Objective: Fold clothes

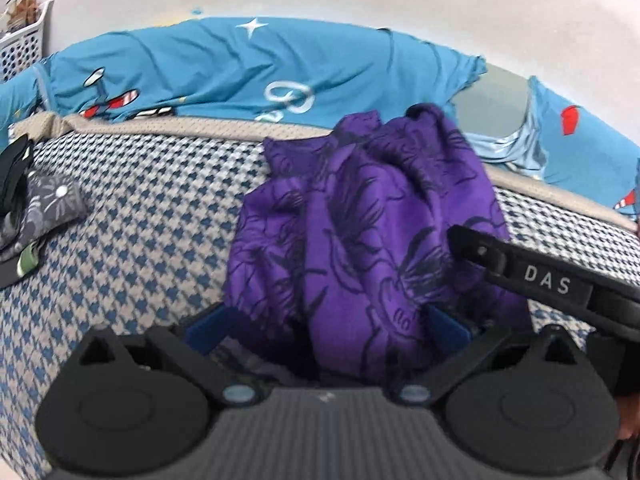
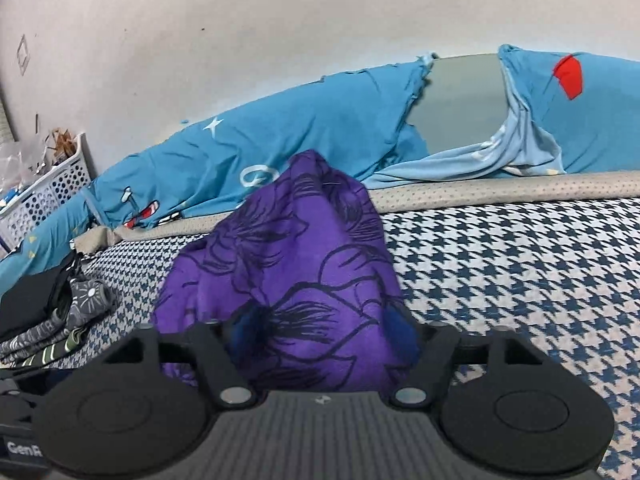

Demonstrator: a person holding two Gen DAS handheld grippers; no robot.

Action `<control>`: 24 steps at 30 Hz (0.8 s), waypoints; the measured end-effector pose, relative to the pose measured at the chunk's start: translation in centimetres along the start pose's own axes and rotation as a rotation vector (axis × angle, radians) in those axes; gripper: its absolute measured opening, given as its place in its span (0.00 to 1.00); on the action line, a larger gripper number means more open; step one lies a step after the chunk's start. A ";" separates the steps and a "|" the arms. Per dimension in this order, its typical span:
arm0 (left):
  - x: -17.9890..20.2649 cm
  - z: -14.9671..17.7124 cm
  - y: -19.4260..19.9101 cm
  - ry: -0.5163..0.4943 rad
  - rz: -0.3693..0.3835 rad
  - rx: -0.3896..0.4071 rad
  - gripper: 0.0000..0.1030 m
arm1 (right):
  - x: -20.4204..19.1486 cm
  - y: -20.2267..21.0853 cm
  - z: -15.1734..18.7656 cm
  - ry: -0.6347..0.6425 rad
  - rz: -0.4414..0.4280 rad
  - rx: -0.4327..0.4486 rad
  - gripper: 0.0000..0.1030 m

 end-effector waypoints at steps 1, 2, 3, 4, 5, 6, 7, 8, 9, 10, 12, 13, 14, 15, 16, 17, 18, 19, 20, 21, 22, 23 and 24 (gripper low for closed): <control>-0.2 0.1 0.0 0.003 -0.001 -0.011 1.00 | -0.2 0.0 0.1 0.007 0.002 0.000 0.41; -0.4 0.1 -0.1 0.006 -0.008 -0.016 1.00 | -0.3 0.1 0.2 0.014 0.004 0.001 0.32; -0.6 0.2 -0.1 0.008 -0.015 -0.021 1.00 | -0.5 0.1 0.3 0.021 0.007 0.002 0.19; -0.8 0.3 -0.2 0.011 -0.022 -0.026 1.00 | -0.6 0.2 0.4 0.032 0.011 0.005 0.13; -0.9 0.3 -0.2 0.013 -0.026 -0.026 1.00 | -0.7 0.4 0.4 0.040 0.019 0.014 0.10; -1.0 0.3 -0.1 0.016 -0.030 -0.026 1.00 | -0.8 0.8 0.3 0.042 0.025 0.027 0.08; -1.1 0.2 -0.1 0.019 -0.029 -0.025 1.00 | -0.9 1.1 0.2 0.036 0.026 0.038 0.07; -1.2 0.2 -0.1 0.021 -0.031 -0.024 1.00 | -0.9 1.5 0.0 0.029 0.026 0.049 0.07; -1.3 0.2 -0.1 0.022 -0.037 -0.026 1.00 | -0.9 2.1 -0.2 0.022 0.021 0.065 0.06; -1.5 0.2 -0.1 0.026 -0.045 -0.026 1.00 | -0.8 2.8 -0.5 0.022 0.021 0.085 0.06; -1.8 0.3 0.0 0.035 -0.048 -0.027 1.00 | -0.7 4.1 -0.9 0.024 0.030 0.125 0.06; -2.0 0.3 0.0 0.035 -0.053 -0.029 1.00 | -0.4 4.8 -1.2 0.021 0.041 0.142 0.06; -2.2 0.4 0.0 0.034 -0.059 -0.031 1.00 | 0.0 5.5 -1.3 0.013 0.054 0.155 0.06; -2.4 0.5 0.0 0.033 -0.064 -0.033 1.00 | 0.5 6.1 -1.5 0.002 0.071 0.160 0.06; -2.5 0.6 0.0 0.032 -0.070 -0.036 1.00 | 1.1 6.7 -1.7 -0.010 0.088 0.165 0.06; -2.7 0.7 0.0 0.032 -0.075 -0.038 1.00 | 1.8 7.3 -1.7 -0.022 0.107 0.162 0.06; -2.9 0.8 0.0 0.031 -0.081 -0.040 1.00 | 2.4 7.8 -1.7 -0.031 0.122 0.160 0.06; -3.1 1.0 0.0 0.029 -0.088 -0.043 1.00 | 3.0 8.3 -1.7 -0.040 0.137 0.159 0.06; -3.3 1.1 0.0 0.027 -0.095 -0.045 1.00 | 3.6 8.8 -1.6 -0.048 0.153 0.154 0.06; -3.4 1.2 0.0 0.025 -0.100 -0.046 1.00 | 4.3 9.3 -1.5 -0.056 0.169 0.149 0.06; -3.6 1.3 0.0 0.023 -0.103 -0.047 1.00 | 4.9 9.7 -1.4 -0.061 0.183 0.142 0.06; -3.7 1.5 0.1 0.022 -0.105 -0.048 1.00 | 5.6 10.0 -1.2 -0.065 0.197 0.134 0.06; -3.8 1.6 0.1 0.021 -0.107 -0.050 1.00 | 6.2 10.4 -1.0 -0.070 0.211 0.126 0.05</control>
Point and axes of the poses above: each gripper's, at about its wrist camera, not at the fingertips, and y roughly against the way its jaws point, x to its right, z to its underside, the point moved 4 cm from there along -y, roughly the way its jaws point, and after that the axes turned 4 degrees about z, right-handed, at the moved point
